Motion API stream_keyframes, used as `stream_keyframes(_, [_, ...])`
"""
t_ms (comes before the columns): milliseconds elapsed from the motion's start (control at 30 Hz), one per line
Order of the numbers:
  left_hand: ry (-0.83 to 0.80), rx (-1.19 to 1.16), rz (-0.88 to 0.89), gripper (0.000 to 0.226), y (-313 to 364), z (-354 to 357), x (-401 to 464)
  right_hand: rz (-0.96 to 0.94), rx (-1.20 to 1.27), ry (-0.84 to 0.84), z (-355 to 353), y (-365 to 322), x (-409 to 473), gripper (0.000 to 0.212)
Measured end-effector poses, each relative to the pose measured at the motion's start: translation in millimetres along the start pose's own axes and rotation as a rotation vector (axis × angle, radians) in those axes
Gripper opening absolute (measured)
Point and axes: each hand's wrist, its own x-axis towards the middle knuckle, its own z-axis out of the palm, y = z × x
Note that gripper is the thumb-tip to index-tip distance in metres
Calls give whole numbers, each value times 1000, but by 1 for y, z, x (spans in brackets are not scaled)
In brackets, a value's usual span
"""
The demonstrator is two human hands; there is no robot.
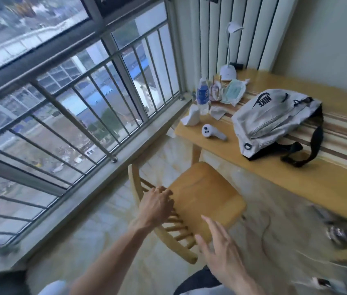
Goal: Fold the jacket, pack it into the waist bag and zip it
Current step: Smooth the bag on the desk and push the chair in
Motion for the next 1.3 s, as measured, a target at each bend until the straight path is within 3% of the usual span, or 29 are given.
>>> stream_keyframes(167, [-93, 43, 34, 38, -31, -1, -27, 103, 10, 20, 48, -12, -15, 69])
stream_keyframes(367, [-182, 109, 144, 40, -59, -4, -25, 247, -70, 115, 91, -29, -3, 55])
stream_keyframes(500, [-215, 221, 314, 42, -92, -2, -8, 437, -190, 124, 129, -46, 23, 71])
stream_keyframes(567, [-194, 242, 401, 43, -116, 1, 6, 563, -323, 183, 151, -57, 41, 60])
stream_keyframes(633, [-160, 232, 424, 48, -142, 3, 22, 674, -403, 313, 170, -65, 55, 62])
stream_keyframes(700, [-149, 248, 426, 57, -161, 3, 39, 778, -418, 448, 180, -71, 62, 62])
stream_keyframes(800, [-173, 230, 379, 52, -181, -7, 57, 982, -395, 522, 187, -80, 68, 51])
stream_keyframes(900, [-179, 173, 308, 51, -194, -12, 77, 1130, -104, 727, 192, -90, 75, 32])
stream_keyframes(967, [-177, 76, 253, 54, -197, -13, 86, 1148, 151, 875, 188, -94, 78, 33])
stream_keyframes(1067, [-221, -318, 7, 74, -195, -14, 95, 1177, 478, 1086, 183, -99, 83, 62])
stream_keyframes(1167, [-353, -791, -355, 111, -192, -15, 104, 1335, 832, 1242, 180, -101, 92, 61])
stream_keyframes(1200, [-375, -903, -469, 108, -191, -14, 107, 1376, 931, 1259, 180, -101, 95, 53])
stream_keyframes(1233, [-439, -999, -549, 91, -188, -18, 109, 1377, 1043, 1279, 178, -101, 96, 44])
stream_keyframes(1300, [-604, -1147, -652, 37, -181, -26, 107, 1289, 1362, 1297, 178, -97, 97, 27])
